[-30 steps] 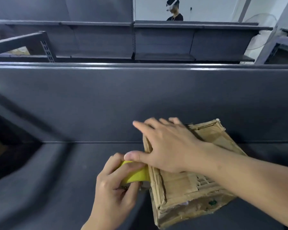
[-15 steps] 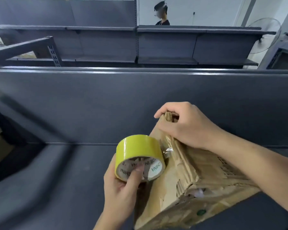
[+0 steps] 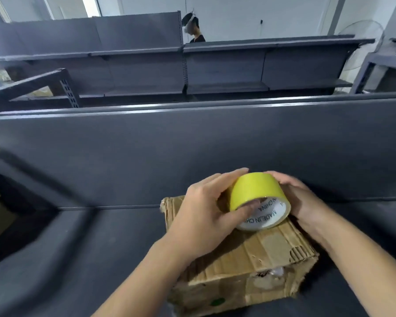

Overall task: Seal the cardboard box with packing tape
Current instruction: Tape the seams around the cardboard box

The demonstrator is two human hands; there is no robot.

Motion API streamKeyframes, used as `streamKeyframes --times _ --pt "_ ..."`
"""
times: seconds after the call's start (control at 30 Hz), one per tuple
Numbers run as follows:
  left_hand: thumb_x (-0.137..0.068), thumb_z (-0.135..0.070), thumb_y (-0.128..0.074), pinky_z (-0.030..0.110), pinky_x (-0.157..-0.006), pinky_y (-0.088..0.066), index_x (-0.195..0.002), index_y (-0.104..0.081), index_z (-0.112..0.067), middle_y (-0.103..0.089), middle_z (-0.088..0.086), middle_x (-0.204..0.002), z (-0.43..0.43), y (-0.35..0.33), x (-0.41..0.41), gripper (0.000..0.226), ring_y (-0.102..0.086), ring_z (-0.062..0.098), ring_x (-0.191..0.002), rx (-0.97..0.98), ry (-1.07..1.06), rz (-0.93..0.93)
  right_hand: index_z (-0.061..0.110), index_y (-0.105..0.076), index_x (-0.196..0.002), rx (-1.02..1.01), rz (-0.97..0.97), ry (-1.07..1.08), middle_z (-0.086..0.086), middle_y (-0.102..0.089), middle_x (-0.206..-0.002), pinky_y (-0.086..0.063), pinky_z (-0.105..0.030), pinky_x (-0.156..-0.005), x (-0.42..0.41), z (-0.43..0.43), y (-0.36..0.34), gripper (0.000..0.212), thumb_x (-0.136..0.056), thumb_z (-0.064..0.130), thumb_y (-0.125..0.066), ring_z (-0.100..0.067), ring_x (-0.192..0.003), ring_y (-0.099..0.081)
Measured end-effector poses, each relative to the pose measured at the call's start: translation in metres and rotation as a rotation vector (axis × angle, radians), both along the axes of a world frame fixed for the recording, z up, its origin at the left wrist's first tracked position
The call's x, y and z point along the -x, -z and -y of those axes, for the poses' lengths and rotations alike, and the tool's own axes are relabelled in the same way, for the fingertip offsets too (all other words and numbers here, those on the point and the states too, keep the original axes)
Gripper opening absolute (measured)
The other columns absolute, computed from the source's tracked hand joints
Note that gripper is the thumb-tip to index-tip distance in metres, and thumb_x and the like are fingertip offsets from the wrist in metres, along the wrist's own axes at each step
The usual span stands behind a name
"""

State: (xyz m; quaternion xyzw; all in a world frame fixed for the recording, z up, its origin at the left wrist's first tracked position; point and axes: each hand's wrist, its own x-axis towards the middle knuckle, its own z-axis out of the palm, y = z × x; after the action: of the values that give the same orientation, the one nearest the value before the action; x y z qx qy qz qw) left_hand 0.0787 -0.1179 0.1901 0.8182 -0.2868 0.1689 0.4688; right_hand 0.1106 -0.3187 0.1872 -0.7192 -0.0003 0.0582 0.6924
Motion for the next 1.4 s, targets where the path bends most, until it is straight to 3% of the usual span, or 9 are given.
streamKeyframes --times 0.07,0.17,0.3,0.43,0.57,0.77,0.9,1.03,1.4 --pt "-0.092 -0.045 -0.074 0.027 -0.079 -0.053 -0.147 -0.056 -0.022 -0.065 -0.008 -0.103 0.015 0.000 -0.001 0.062 -0.062 0.006 -0.091 -0.102 0.004 0.048 0.015 -0.065 -0.084 0.018 -0.119 0.049 -0.003 -0.069 -0.066 -0.048 -0.029 -0.062 -0.001 0.008 0.004 0.006 -0.090 0.017 -0.064 -0.018 -0.063 -0.061" --pt "-0.094 -0.051 -0.071 0.025 -0.076 -0.048 -0.154 -0.047 -0.024 -0.056 -0.007 -0.096 0.023 -0.002 -0.004 0.070 -0.056 0.008 -0.085 -0.182 0.008 0.046 0.027 -0.053 -0.078 0.165 -0.126 0.036 0.020 -0.064 -0.051 -0.050 -0.025 -0.078 -0.009 0.017 0.025 0.029 -0.097 0.005 -0.059 -0.003 -0.066 -0.060" --pt "-0.097 -0.038 -0.070 0.029 -0.095 -0.047 -0.161 -0.029 -0.024 -0.057 -0.006 -0.121 0.017 0.001 -0.005 0.078 -0.057 0.009 -0.108 -0.230 0.108 -0.023 0.017 -0.059 -0.058 0.271 -0.116 0.035 0.006 -0.059 -0.044 -0.046 -0.014 -0.045 -0.006 0.010 0.023 0.056 -0.100 -0.013 -0.038 0.001 -0.037 -0.055" --pt "-0.090 -0.002 -0.065 0.025 -0.081 -0.046 -0.157 -0.039 -0.015 -0.053 0.000 -0.102 0.006 -0.013 -0.009 0.074 -0.054 0.013 -0.091 -0.237 0.103 0.076 -0.008 -0.060 -0.068 0.357 -0.044 0.083 -0.002 -0.065 -0.059 -0.044 -0.033 -0.059 -0.006 0.005 0.027 0.039 -0.088 0.024 -0.066 -0.019 -0.059 -0.058" --pt "-0.079 0.000 -0.066 0.013 -0.067 -0.037 -0.140 -0.063 -0.020 -0.051 -0.012 -0.088 -0.031 -0.046 -0.004 0.064 -0.054 0.007 -0.074 -0.292 0.099 0.080 0.014 -0.072 -0.088 0.575 0.036 0.078 -0.001 -0.077 -0.082 -0.058 -0.044 -0.079 -0.005 0.008 0.023 0.038 -0.089 0.052 -0.067 -0.022 -0.080 -0.072" --pt "-0.074 -0.008 -0.076 0.013 -0.057 -0.038 -0.116 -0.078 -0.032 -0.052 -0.015 -0.080 -0.086 -0.072 0.012 0.049 -0.055 0.005 -0.062 -0.589 0.091 0.044 0.021 -0.068 -0.087 0.820 0.112 0.042 0.004 -0.070 -0.084 -0.055 -0.041 -0.079 -0.003 0.005 0.010 0.036 -0.093 0.055 -0.058 -0.019 -0.083 -0.065" --pt "-0.069 -0.022 -0.056 0.011 -0.055 -0.038 -0.114 -0.078 -0.040 -0.053 -0.011 -0.078 -0.125 -0.083 0.013 0.053 -0.055 0.009 -0.059 -0.632 0.038 0.008 0.021 -0.067 -0.105 0.898 0.083 0.031 0.004 -0.069 -0.099 -0.053 -0.039 -0.082 -0.002 0.002 0.006 0.041 -0.095 0.058 -0.053 -0.020 -0.093 -0.063" --pt "-0.066 -0.004 -0.064 0.016 -0.054 -0.040 -0.117 -0.076 -0.043 -0.051 -0.013 -0.080 -0.148 -0.065 0.014 0.066 -0.052 0.012 -0.060 -0.694 -0.020 -0.008 0.023 -0.066 -0.116 0.975 0.093 0.041 0.002 -0.068 -0.111 -0.053 -0.041 -0.085 0.001 -0.004 0.002 0.047 -0.096 0.061 -0.047 -0.023 -0.099 -0.060" --pt "-0.078 -0.013 -0.056 0.016 -0.062 -0.045 -0.124 -0.076 -0.025 -0.054 -0.005 -0.084 -0.202 0.015 0.029 0.052 -0.058 0.009 -0.067 -0.529 -0.080 -0.060 0.024 -0.062 -0.115 1.182 0.120 0.046 -0.001 -0.069 -0.107 -0.055 -0.044 -0.079 0.006 -0.009 -0.002 0.052 -0.097 0.065 -0.037 -0.030 -0.095 -0.062"
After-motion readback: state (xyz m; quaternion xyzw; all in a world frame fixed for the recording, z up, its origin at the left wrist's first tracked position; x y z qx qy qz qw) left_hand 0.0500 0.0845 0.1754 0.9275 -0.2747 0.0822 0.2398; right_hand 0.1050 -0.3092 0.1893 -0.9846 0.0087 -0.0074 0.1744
